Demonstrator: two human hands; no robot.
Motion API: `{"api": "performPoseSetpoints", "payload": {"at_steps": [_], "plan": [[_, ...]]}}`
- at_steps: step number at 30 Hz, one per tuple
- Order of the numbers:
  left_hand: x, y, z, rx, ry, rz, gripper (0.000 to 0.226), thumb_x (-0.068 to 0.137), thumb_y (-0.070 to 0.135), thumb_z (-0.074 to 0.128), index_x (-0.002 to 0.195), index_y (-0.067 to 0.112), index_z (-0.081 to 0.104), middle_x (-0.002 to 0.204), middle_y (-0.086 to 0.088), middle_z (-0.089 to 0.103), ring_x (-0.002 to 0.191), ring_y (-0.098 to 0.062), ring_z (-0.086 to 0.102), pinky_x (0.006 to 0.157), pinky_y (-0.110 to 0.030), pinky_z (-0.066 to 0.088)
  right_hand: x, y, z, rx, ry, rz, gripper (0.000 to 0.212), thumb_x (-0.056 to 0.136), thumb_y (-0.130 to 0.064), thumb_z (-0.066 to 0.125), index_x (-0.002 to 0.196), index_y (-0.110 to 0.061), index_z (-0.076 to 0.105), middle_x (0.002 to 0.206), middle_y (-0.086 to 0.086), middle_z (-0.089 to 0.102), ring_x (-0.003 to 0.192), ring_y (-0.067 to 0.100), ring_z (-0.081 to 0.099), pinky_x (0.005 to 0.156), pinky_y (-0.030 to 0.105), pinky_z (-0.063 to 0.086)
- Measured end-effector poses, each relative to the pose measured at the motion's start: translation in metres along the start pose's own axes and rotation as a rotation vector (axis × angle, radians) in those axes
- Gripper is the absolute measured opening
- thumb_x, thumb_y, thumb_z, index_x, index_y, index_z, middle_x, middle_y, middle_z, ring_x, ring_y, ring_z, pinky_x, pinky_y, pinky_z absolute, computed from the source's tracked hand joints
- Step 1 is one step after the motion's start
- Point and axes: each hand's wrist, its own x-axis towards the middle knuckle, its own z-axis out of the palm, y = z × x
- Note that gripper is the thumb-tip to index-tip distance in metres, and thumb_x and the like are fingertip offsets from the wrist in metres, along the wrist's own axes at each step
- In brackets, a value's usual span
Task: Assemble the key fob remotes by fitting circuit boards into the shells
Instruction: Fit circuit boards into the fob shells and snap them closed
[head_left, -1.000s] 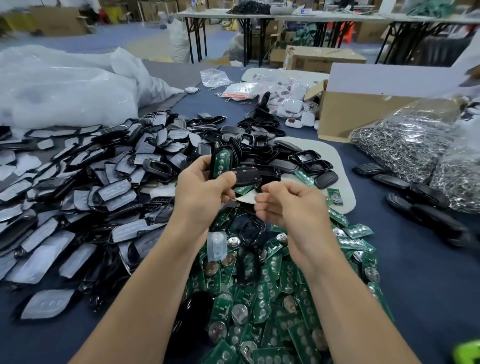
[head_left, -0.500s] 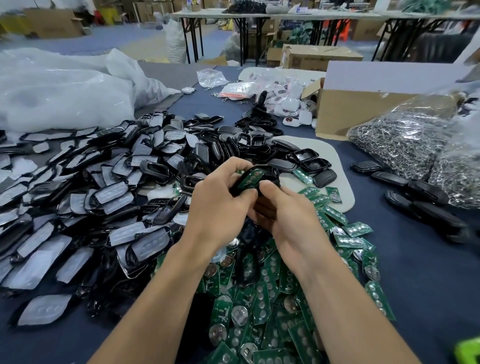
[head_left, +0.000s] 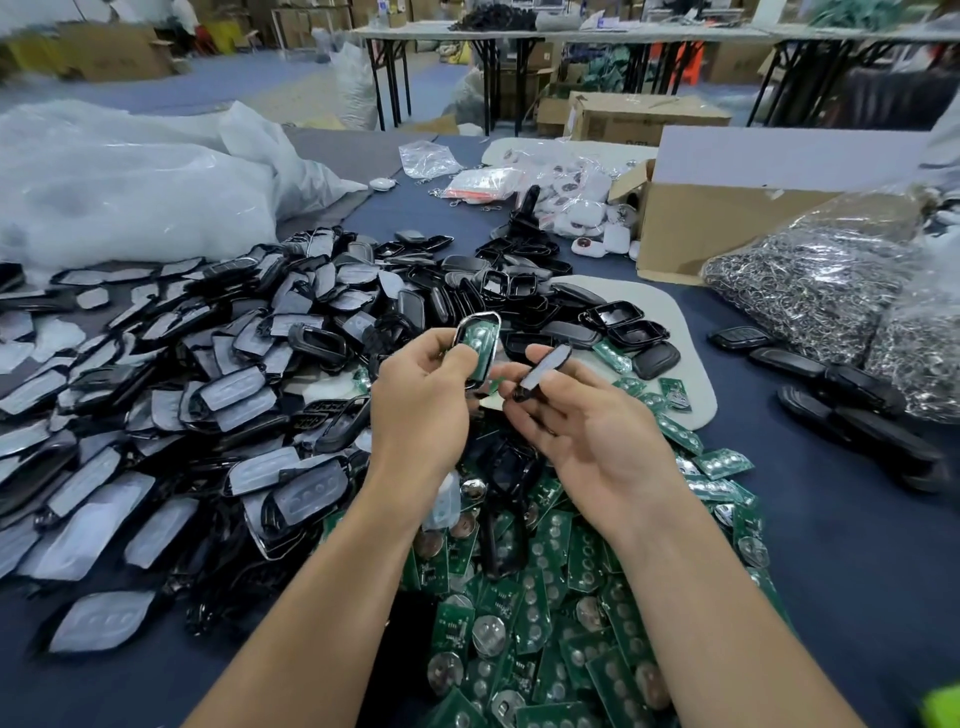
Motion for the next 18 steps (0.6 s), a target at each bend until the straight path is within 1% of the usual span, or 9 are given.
{"api": "performPoseSetpoints", "payload": {"at_steps": [1, 3, 6, 8, 10, 11, 13, 15, 18], "plan": [[0.0006, -0.0001, -0.0003, 0.022, 0.015, 0.001, 0.022, 0.091, 0.034, 0.056, 0.091, 0.036, 0.078, 0.086, -0.006, 0.079, 0.086, -0.04, 0.072, 0.078, -0.059, 0.063, 0.0005, 0.0003, -0.0001, -0.004, -0.005, 0.005, 0.027, 0.102, 0.001, 0.052, 0.124, -0.005, 0.067, 0.116, 0.017, 0.077, 0.1, 0.025, 0.074, 0.097, 0.04, 0.06], [0.0004, 0.0013, -0.0006, 0.047, 0.02, -0.005, 0.023, 0.089, 0.04, 0.058, 0.097, 0.036, 0.079, 0.087, -0.004, 0.079, 0.089, -0.042, 0.071, 0.082, -0.062, 0.061, 0.0008, 0.0012, 0.0, -0.03, -0.023, 0.013, 0.026, 0.101, 0.001, 0.053, 0.12, -0.006, 0.07, 0.116, 0.014, 0.077, 0.102, 0.023, 0.074, 0.094, 0.038, 0.061], [-0.0002, 0.0016, -0.0001, 0.082, -0.014, -0.013, 0.022, 0.089, 0.039, 0.059, 0.096, 0.043, 0.08, 0.088, 0.006, 0.08, 0.091, -0.03, 0.075, 0.083, -0.056, 0.063, 0.0012, 0.0032, 0.0016, -0.074, -0.027, -0.005, 0.026, 0.1, 0.002, 0.055, 0.116, -0.009, 0.073, 0.115, 0.01, 0.078, 0.102, 0.021, 0.074, 0.093, 0.038, 0.061], [0.0001, -0.0008, 0.0008, 0.113, -0.017, -0.003, 0.028, 0.094, 0.033, 0.061, 0.087, 0.053, 0.079, 0.086, 0.013, 0.079, 0.079, -0.017, 0.076, 0.079, -0.048, 0.066, 0.0013, 0.0037, 0.002, -0.095, -0.02, -0.036, 0.026, 0.099, 0.003, 0.056, 0.111, -0.012, 0.074, 0.116, 0.011, 0.078, 0.101, 0.021, 0.075, 0.094, 0.038, 0.062], [0.0019, -0.0032, 0.0006, 0.112, -0.013, -0.009, 0.036, 0.098, 0.026, 0.063, 0.083, 0.056, 0.077, 0.082, 0.016, 0.079, 0.065, -0.01, 0.074, 0.073, -0.041, 0.067, 0.0009, 0.0034, 0.002, -0.113, -0.021, -0.059, 0.026, 0.099, 0.003, 0.057, 0.108, -0.013, 0.076, 0.116, 0.011, 0.078, 0.1, 0.02, 0.075, 0.09, 0.035, 0.063], [0.0027, -0.0033, 0.0007, 0.103, -0.012, -0.01, 0.035, 0.099, 0.023, 0.064, 0.086, 0.054, 0.078, 0.081, 0.015, 0.079, 0.062, -0.011, 0.074, 0.069, -0.039, 0.067, 0.0011, 0.0031, 0.0018, -0.121, -0.021, -0.064, 0.026, 0.099, 0.003, 0.057, 0.107, -0.013, 0.076, 0.116, 0.012, 0.077, 0.099, 0.019, 0.075, 0.089, 0.034, 0.063], [0.002, -0.0017, 0.0002, 0.094, -0.022, 0.009, 0.03, 0.099, 0.019, 0.068, 0.111, 0.045, 0.075, 0.08, 0.013, 0.08, 0.06, -0.013, 0.075, 0.06, -0.029, 0.064, 0.0011, 0.0028, 0.001, -0.139, -0.012, -0.071, 0.027, 0.098, 0.003, 0.057, 0.107, -0.013, 0.077, 0.114, 0.01, 0.078, 0.096, 0.018, 0.075, 0.089, 0.033, 0.063], [0.001, -0.0008, -0.0017, 0.128, -0.043, 0.05, 0.036, 0.096, 0.015, 0.072, 0.126, 0.037, 0.071, 0.08, 0.014, 0.08, 0.06, -0.013, 0.075, 0.058, -0.021, 0.061, 0.0009, 0.0026, -0.0002, -0.158, -0.005, -0.08, 0.027, 0.098, 0.004, 0.057, 0.108, -0.013, 0.077, 0.109, 0.007, 0.079, 0.094, 0.017, 0.075, 0.091, 0.034, 0.062], [-0.0023, -0.0007, -0.0053, 0.223, -0.131, 0.127, 0.047, 0.092, 0.012, 0.075, 0.107, 0.056, 0.071, 0.078, 0.014, 0.079, 0.062, -0.011, 0.076, 0.062, -0.025, 0.063, 0.0004, 0.0027, -0.0012, -0.18, 0.007, -0.089, 0.027, 0.098, 0.005, 0.057, 0.11, -0.011, 0.076, 0.106, 0.007, 0.078, 0.093, 0.018, 0.075, 0.094, 0.037, 0.061]]}}
